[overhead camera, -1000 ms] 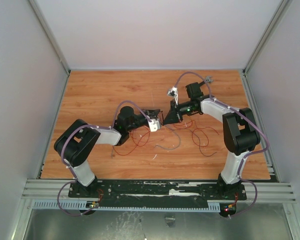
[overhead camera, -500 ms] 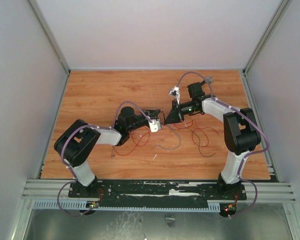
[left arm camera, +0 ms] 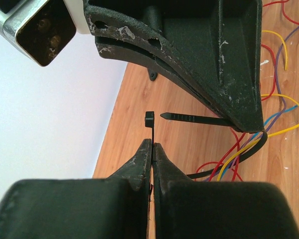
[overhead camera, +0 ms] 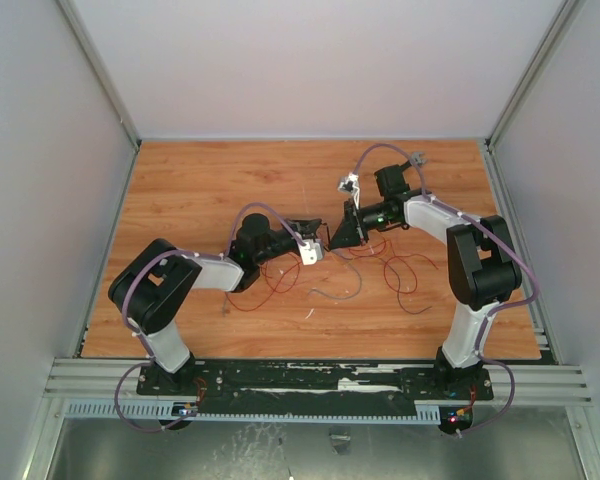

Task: Zip-tie the wires
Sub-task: Tie the cable at the center of the board.

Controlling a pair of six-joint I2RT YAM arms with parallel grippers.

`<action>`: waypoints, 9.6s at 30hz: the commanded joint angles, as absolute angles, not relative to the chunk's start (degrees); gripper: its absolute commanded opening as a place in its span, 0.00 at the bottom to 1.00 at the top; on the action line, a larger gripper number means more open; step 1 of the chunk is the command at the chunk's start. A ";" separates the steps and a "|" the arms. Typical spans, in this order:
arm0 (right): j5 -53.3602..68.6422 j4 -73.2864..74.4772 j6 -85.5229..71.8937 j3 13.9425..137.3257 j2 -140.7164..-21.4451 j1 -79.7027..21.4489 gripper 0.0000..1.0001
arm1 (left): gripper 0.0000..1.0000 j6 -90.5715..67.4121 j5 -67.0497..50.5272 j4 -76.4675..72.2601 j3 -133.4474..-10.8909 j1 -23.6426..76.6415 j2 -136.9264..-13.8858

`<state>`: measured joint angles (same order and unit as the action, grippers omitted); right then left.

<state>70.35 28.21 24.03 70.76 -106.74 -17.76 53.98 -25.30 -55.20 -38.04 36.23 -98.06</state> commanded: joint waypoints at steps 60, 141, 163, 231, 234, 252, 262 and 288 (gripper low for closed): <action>73.83 31.61 28.11 73.48 -107.55 -18.62 0.00 | 0.00 53.13 -25.03 -59.51 -38.07 36.88 -99.05; 75.32 39.10 34.01 77.96 -109.82 -16.87 0.00 | 0.00 51.35 -25.44 -63.63 -36.62 36.92 -99.93; 75.99 39.91 33.75 79.97 -111.22 -16.87 0.00 | 0.00 52.50 -25.30 -64.26 -36.19 37.22 -100.19; 82.92 68.14 49.89 89.70 -118.71 -16.26 0.00 | 0.00 59.33 -26.30 -70.51 -34.23 38.67 -101.60; 83.01 68.66 50.23 90.21 -119.06 -16.26 0.00 | 0.00 58.72 -27.11 -70.83 -33.81 38.67 -101.22; 83.64 73.18 54.06 91.47 -120.08 -15.54 0.00 | 0.00 57.83 -28.30 -70.84 -32.61 38.69 -100.55; 85.25 75.50 57.22 90.50 -119.17 -15.60 0.00 | 0.00 58.04 -28.55 -70.84 -32.95 38.67 -100.60; 81.08 57.37 36.39 90.88 -117.32 -14.86 0.00 | 0.00 58.86 -27.80 -70.84 -32.34 39.55 -99.93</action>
<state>83.53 71.24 50.39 92.82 -119.92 -15.66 58.06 -27.11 -69.23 -33.30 38.68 -100.77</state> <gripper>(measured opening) 0.004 0.019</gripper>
